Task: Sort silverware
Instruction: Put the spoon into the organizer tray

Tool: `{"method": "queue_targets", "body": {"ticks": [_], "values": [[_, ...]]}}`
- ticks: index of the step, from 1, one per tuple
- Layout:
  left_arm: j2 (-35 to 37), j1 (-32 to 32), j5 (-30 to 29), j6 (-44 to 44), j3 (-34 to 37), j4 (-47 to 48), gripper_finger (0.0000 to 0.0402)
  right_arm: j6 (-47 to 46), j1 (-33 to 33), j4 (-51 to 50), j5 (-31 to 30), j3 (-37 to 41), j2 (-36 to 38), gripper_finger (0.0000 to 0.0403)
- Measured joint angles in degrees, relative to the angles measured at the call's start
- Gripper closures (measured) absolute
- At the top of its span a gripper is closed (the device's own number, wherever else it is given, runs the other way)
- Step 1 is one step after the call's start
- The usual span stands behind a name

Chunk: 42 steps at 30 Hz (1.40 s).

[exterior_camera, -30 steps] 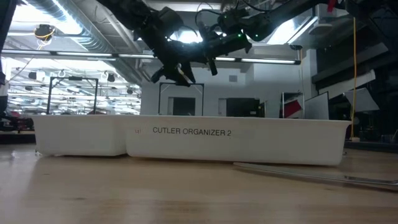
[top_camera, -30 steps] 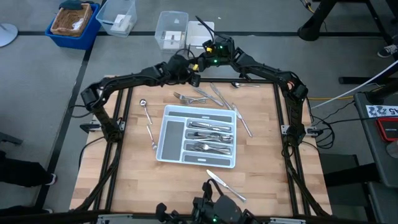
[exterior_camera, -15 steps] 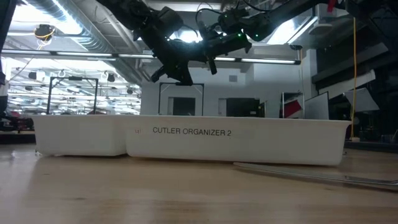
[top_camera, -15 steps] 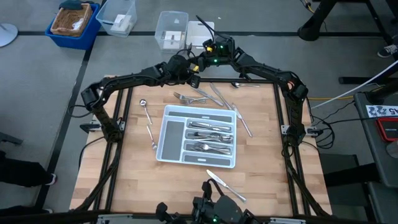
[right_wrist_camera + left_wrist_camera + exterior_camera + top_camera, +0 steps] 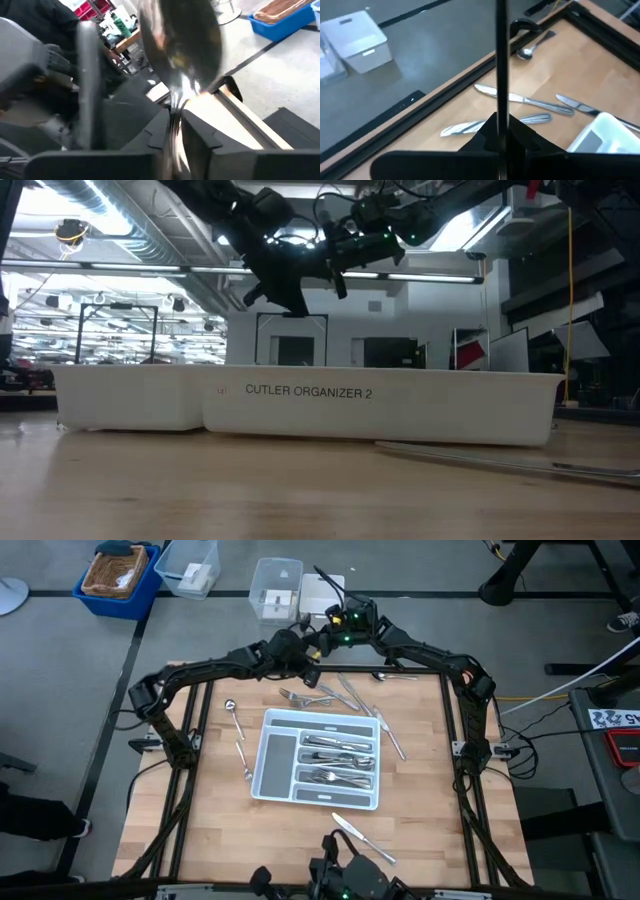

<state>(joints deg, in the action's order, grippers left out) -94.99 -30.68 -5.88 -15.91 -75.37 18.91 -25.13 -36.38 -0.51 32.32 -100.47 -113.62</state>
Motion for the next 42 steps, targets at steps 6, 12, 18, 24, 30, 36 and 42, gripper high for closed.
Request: {"method": "queue_targets", "body": {"ticks": [6,12,18,24,30,36,42], "values": [[1.4,0.8,0.0,3.0,0.0,1.4,0.0401,-0.1,0.0,-1.0,2.5,0.0,0.0,0.0302],[2.4,1.4,-0.1,4.6,0.0,3.8,0.0401,-0.1,-0.7,-1.1,9.8,0.0,0.0,0.0291],[2.7,2.4,3.1,5.7,0.0,7.6,0.0401,-0.1,-1.0,-7.2,23.8,0.0,0.0,0.0291],[2.7,5.9,7.4,6.2,0.0,9.3,0.0401,3.5,0.3,-19.2,27.3,0.0,0.0,0.0291],[2.7,10.3,8.1,7.4,0.0,13.4,0.0401,10.1,3.3,-32.8,27.3,0.0,0.0,0.0321],[2.6,13.8,9.1,7.3,0.0,16.8,0.0401,16.3,7.4,-43.4,26.2,0.0,0.0,0.0357],[0.9,18.1,10.0,7.6,0.0,16.3,0.0401,20.1,12.3,-51.0,19.9,0.0,0.0,0.0397]]}}
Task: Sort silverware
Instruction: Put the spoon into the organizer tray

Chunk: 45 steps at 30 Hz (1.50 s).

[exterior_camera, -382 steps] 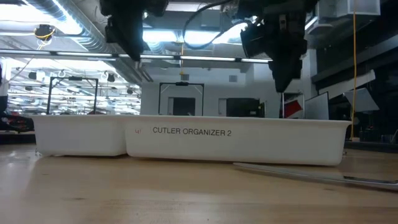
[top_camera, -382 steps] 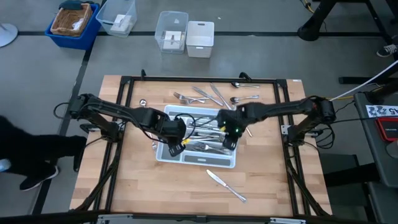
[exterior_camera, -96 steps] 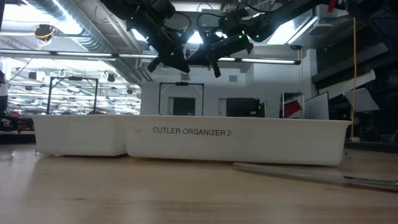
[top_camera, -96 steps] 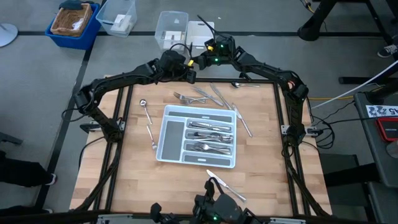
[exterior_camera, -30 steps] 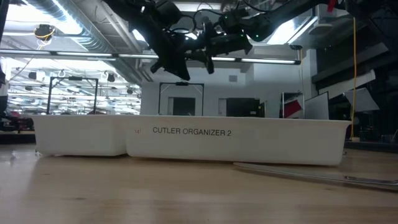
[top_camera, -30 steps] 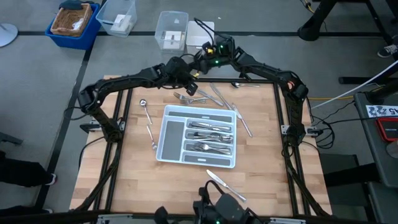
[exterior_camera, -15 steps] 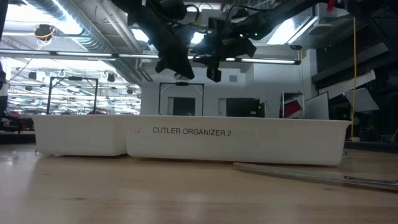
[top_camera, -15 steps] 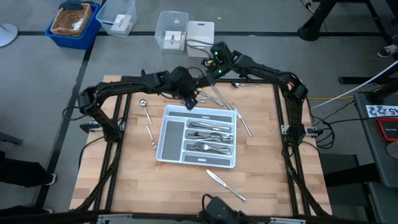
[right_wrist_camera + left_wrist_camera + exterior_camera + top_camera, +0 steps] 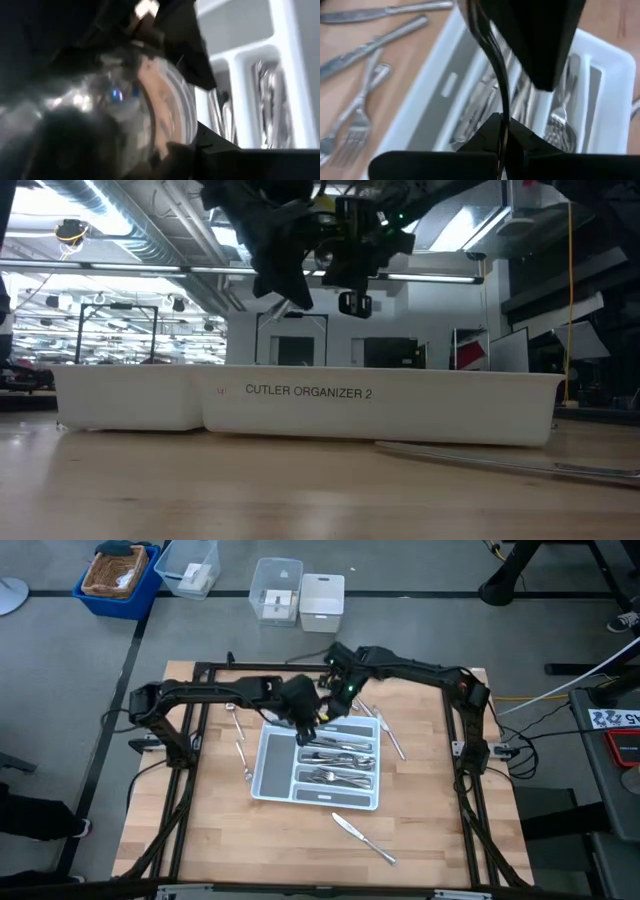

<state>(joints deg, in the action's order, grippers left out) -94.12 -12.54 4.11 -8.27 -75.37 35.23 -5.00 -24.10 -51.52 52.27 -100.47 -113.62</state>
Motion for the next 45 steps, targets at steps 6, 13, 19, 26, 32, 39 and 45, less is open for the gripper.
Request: {"method": "queue_targets", "body": {"ticks": [6,13,19,26,32,39,45], "values": [[-3.3,3.5,0.0,1.7,0.0,-0.5,0.0401,3.4,2.6,-10.5,-7.4,0.0,0.0,0.0388],[-6.5,5.7,-0.6,4.6,0.0,-2.2,0.0401,4.2,4.3,-20.1,-18.1,0.0,0.0,0.0386],[-9.3,7.3,0.5,8.0,0.0,-2.7,0.0401,4.1,4.5,-27.9,-20.4,0.0,0.0,0.0386],[-11.0,8.8,1.5,12.4,0.0,-4.8,0.0401,5.6,4.5,-36.6,-32.2,0.0,0.6,0.0386],[-12.0,7.9,1.5,14.4,-0.1,-8.5,0.0401,6.9,3.6,-38.3,-34.3,0.0,3.3,0.0386],[-15.5,7.1,6.1,14.4,0.0,-8.5,0.0401,7.1,0.4,-38.5,-35.2,0.1,8.4,0.0386],[-16.2,6.2,8.6,13.4,0.0,-8.9,0.0401,9.6,-3.6,-38.6,-38.5,0.0,13.0,0.0386]]}}
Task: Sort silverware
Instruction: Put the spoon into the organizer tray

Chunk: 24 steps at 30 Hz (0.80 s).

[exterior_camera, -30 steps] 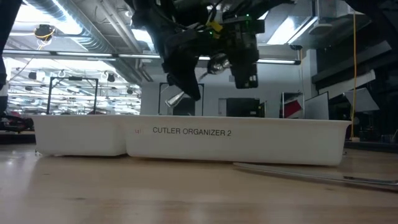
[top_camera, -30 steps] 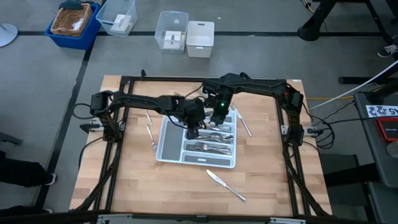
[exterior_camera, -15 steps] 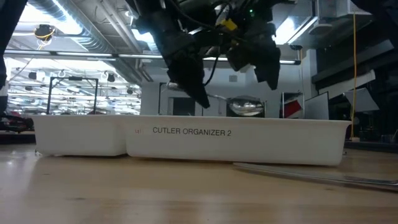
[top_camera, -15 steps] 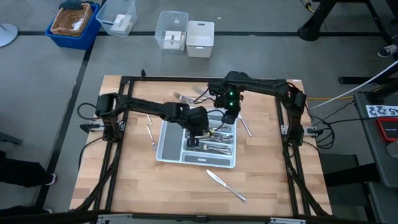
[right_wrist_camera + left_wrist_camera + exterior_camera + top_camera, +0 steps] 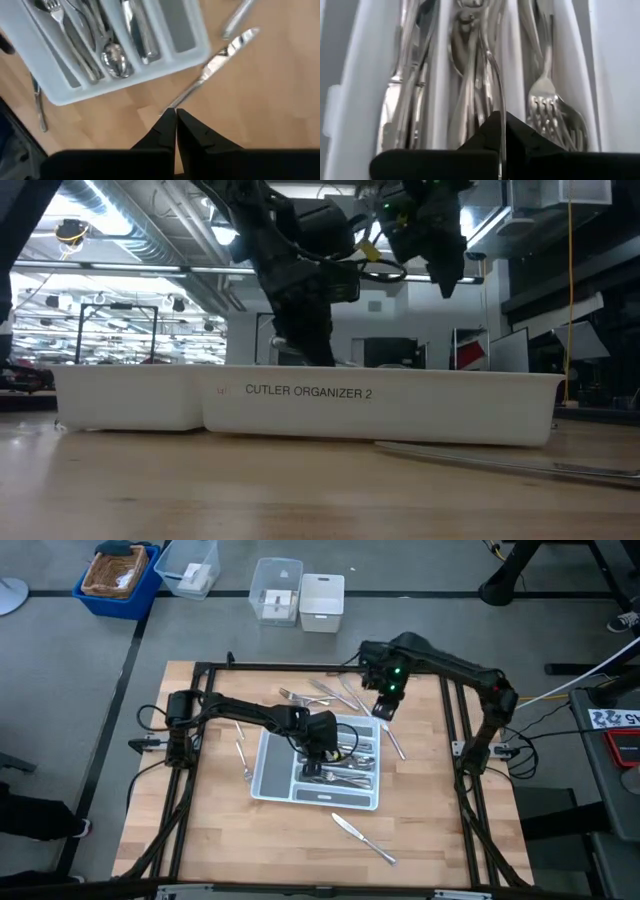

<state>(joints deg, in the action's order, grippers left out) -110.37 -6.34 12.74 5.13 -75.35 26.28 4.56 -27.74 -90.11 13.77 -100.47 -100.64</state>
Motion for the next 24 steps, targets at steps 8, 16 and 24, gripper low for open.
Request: {"method": "queue_targets", "body": {"ticks": [8,16,24], "values": [[0.0,-1.0,0.0,-2.1,0.0,0.5,0.0326,3.6,-7.4,0.4,-2.5,0.0,3.5,0.0386],[2.1,-2.9,0.2,-4.8,-0.8,6.3,0.0284,14.3,-14.7,12.6,-2.7,1.5,3.3,0.0386],[9.9,-7.0,0.2,-7.3,-0.9,13.6,0.029,15.7,-20.6,25.6,-0.1,9.7,2.9,0.0386]]}}
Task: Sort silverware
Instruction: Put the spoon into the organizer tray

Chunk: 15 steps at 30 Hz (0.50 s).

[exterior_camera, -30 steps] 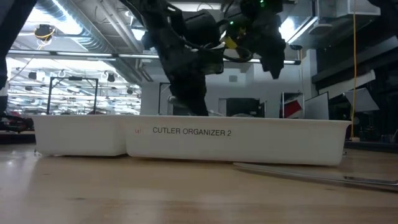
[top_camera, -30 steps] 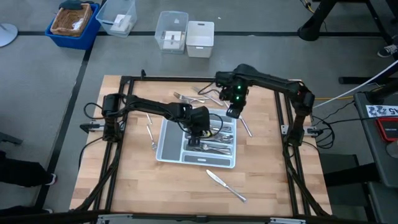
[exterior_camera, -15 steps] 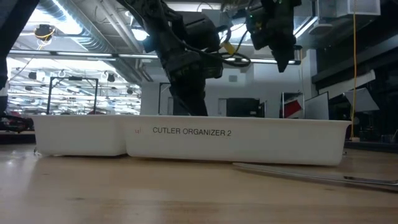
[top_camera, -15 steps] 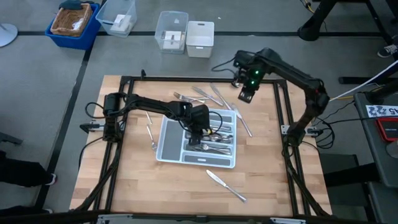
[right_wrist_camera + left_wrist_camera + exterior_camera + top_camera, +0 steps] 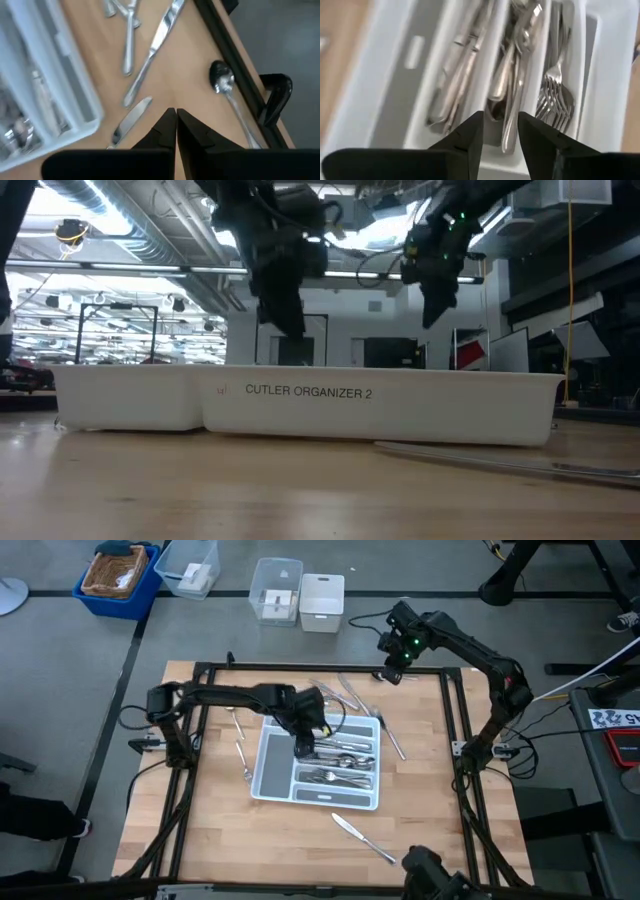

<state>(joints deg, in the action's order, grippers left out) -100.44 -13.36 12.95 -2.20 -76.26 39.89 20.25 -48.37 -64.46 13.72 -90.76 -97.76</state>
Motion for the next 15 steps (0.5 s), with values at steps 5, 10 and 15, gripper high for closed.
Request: {"method": "queue_targets", "body": {"ticks": [5,10,15], "values": [[5.8,-5.3,0.0,-3.0,0.0,3.1,0.0301,1.9,-1.3,7.6,-0.8,7.2,0.0,0.0386],[9.5,-12.4,0.0,-9.7,-0.1,10.0,0.0305,5.6,-1.1,15.5,-1.1,12.6,0.0,0.0384],[10.2,-18.5,-1.0,-19.4,0.0,24.5,0.0306,5.6,-1.2,18.7,-1.8,13.7,-0.3,0.035]]}}
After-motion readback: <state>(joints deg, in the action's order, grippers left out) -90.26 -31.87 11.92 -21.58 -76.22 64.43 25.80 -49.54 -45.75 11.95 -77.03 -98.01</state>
